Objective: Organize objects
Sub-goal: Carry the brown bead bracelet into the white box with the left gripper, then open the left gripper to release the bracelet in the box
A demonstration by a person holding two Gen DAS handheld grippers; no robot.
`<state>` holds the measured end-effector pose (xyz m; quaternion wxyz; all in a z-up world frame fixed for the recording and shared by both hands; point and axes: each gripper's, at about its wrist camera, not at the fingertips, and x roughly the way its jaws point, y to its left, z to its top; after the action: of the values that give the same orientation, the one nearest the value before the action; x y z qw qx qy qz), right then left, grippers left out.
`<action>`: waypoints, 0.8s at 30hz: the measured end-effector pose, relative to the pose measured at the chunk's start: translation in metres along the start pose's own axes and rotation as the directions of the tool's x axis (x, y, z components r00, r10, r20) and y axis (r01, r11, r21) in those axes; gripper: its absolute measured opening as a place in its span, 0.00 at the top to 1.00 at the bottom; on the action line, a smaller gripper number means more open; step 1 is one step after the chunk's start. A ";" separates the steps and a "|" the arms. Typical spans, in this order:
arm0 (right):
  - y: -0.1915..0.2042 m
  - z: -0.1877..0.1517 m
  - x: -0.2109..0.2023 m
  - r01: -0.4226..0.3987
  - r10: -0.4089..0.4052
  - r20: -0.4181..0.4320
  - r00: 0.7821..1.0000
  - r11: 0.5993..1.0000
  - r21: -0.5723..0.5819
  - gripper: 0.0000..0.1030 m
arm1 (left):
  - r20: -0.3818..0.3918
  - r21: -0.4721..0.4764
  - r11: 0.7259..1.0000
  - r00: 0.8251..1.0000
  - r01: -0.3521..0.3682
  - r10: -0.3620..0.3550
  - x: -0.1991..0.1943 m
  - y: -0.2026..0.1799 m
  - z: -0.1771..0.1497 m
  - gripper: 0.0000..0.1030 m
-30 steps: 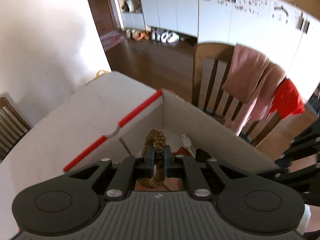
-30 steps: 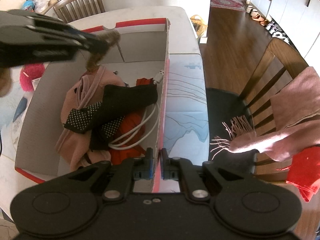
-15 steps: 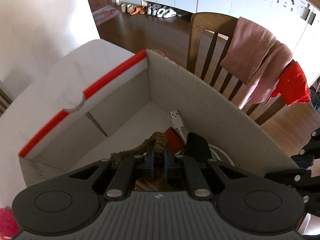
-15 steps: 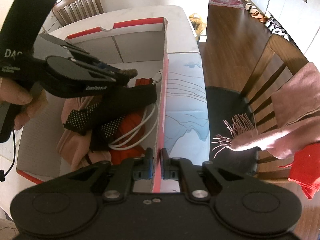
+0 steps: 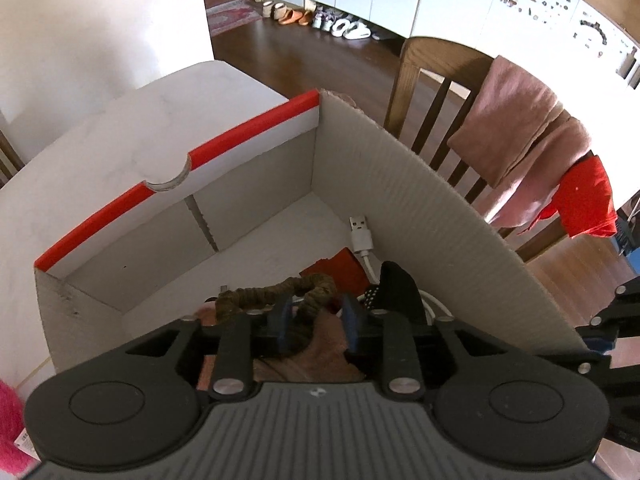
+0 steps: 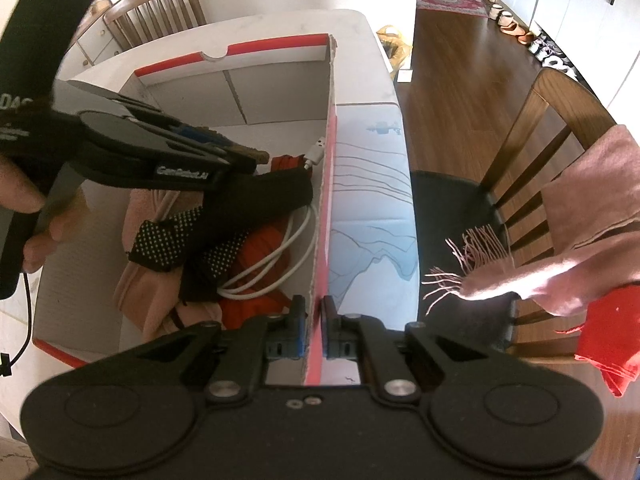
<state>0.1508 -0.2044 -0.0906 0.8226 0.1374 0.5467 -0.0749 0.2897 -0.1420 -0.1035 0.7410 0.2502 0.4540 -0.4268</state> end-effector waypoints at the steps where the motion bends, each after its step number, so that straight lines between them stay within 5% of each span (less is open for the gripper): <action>1: 0.000 0.000 0.000 0.000 0.000 0.000 1.000 1.000 0.001 0.94 | 0.006 -0.003 1.000 1.000 0.000 0.000 -0.003 0.000 0.000 0.66; 3: 0.000 0.000 0.000 0.000 0.000 0.000 1.000 1.000 0.001 0.94 | 0.021 -0.009 1.000 1.000 0.005 -0.004 -0.009 0.001 -0.002 0.45; 5: 0.000 0.000 0.000 0.000 0.000 0.000 1.000 1.000 0.001 0.94 | 0.043 -0.013 1.000 0.999 0.007 -0.006 -0.017 0.002 -0.003 0.37; 24: 0.003 0.001 0.000 0.011 -0.011 -0.005 1.000 1.000 -0.015 0.94 | 0.205 -0.157 0.985 0.978 0.070 -0.037 -0.125 0.045 -0.037 0.33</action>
<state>0.1520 -0.2021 -0.0899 0.8218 0.1283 0.5501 -0.0747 0.2832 -0.0408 -0.0109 0.7892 0.1317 0.4170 -0.4311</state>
